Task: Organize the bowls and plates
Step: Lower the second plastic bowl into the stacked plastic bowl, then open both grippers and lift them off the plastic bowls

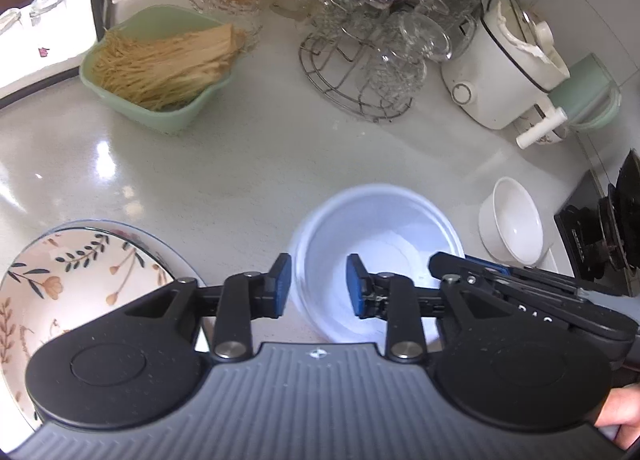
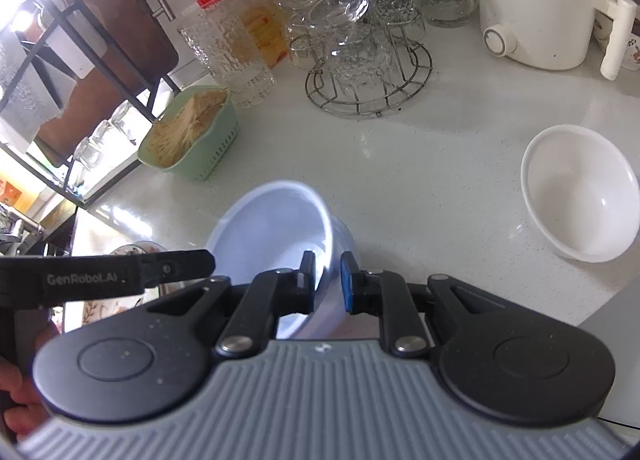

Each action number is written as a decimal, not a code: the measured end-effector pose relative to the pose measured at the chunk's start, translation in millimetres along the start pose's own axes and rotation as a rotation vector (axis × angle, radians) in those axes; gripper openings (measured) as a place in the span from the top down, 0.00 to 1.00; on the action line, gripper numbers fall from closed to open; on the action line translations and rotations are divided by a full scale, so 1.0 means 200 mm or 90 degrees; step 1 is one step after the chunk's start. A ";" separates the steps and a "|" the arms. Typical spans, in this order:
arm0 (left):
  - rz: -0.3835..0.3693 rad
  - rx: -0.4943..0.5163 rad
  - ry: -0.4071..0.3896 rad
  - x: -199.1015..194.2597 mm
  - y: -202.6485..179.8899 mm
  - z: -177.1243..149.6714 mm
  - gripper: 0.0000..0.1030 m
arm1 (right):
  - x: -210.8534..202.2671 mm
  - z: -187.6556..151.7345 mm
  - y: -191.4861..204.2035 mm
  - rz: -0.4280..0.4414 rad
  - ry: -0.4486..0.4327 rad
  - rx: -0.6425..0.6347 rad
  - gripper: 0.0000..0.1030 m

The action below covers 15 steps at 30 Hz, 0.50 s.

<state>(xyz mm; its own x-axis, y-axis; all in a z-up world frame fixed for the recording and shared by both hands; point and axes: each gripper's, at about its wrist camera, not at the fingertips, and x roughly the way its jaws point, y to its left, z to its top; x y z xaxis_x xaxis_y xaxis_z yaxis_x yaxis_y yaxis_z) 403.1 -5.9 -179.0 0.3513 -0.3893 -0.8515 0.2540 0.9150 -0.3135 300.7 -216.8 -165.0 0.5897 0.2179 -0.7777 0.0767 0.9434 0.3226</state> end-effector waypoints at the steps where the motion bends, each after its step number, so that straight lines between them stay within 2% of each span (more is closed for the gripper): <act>1: 0.003 0.001 -0.004 -0.01 0.01 0.01 0.60 | -0.01 0.01 0.00 -0.006 -0.003 -0.003 0.82; 2: 0.006 0.001 -0.008 -0.03 0.01 0.01 0.60 | -0.02 0.01 0.01 -0.013 -0.009 -0.005 0.81; 4: 0.011 -0.001 -0.018 -0.06 0.02 0.03 0.59 | -0.04 0.03 0.01 -0.024 -0.022 -0.001 0.55; 5: 0.012 -0.003 -0.024 -0.08 0.03 0.04 0.59 | -0.06 0.04 0.01 -0.025 -0.033 0.001 0.51; 15: 0.011 0.026 -0.081 -0.28 -0.03 0.12 0.59 | -0.25 0.13 0.04 -0.005 -0.099 -0.001 0.51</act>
<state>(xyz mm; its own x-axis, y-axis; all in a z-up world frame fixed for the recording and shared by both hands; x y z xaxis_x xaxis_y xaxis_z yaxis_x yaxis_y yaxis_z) 403.4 8.3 -119.6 0.4665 -0.3856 -0.7961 0.2820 0.9179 -0.2793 293.1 -227.3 -110.3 0.7068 0.1689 -0.6869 0.0805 0.9456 0.3153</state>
